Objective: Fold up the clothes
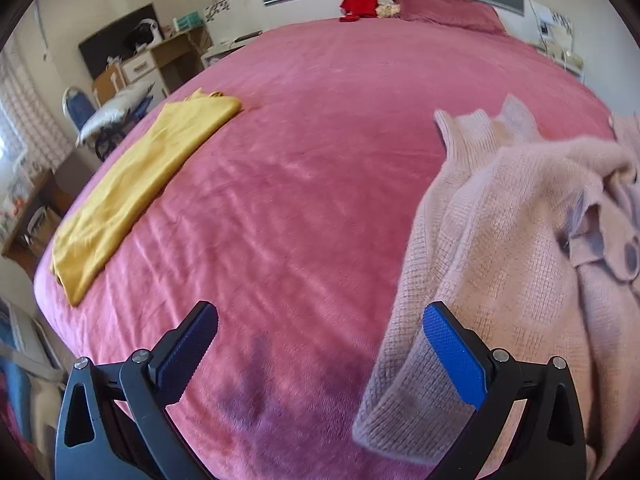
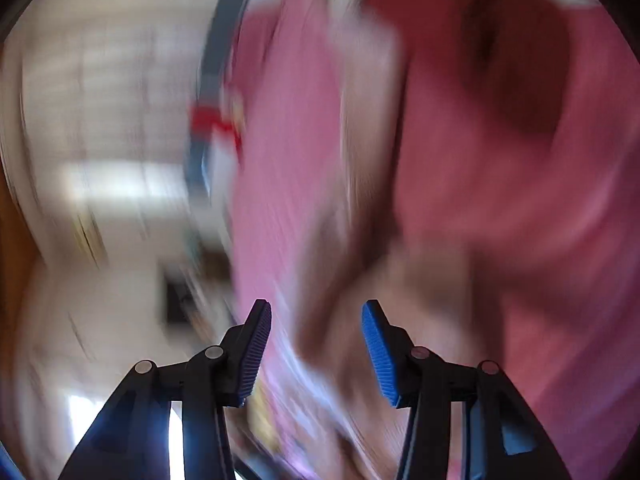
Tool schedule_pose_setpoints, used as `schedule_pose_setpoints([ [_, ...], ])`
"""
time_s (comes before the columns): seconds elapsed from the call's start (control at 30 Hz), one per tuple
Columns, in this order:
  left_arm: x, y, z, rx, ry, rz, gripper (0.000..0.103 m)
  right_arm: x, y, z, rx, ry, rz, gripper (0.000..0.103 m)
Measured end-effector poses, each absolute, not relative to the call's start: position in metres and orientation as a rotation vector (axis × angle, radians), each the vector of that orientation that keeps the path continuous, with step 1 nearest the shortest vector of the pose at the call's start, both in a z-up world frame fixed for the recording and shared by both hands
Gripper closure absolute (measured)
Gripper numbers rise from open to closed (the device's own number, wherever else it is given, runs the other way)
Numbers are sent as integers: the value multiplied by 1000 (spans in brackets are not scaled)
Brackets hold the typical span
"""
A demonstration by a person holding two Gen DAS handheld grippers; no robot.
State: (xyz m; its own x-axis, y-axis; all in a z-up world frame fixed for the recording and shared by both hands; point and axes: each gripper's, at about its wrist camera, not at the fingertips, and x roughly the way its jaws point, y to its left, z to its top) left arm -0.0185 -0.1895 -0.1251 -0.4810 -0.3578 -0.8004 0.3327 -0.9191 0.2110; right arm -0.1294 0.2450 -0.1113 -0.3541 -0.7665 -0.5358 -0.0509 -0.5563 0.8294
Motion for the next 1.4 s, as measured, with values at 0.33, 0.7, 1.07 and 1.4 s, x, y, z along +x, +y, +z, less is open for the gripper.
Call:
schedule_pose_setpoints([
  [0.33,24,-201,-137,1355,58,-2385,0,-132,-35,-128,1340,599,-2165,55],
  [0.7,39,-230,-126,1301,246,-2390,0,-84,-24,-128,1488,149,-1852,92],
  [1.07,20,-214,-109,1279,209,-2456,0,-43,25,-116,1452,-204,-1805,74],
  [1.4,45,-217,-89,1221,178,-2470,0,-183,-47,-166,1622,-672,-1917,58],
])
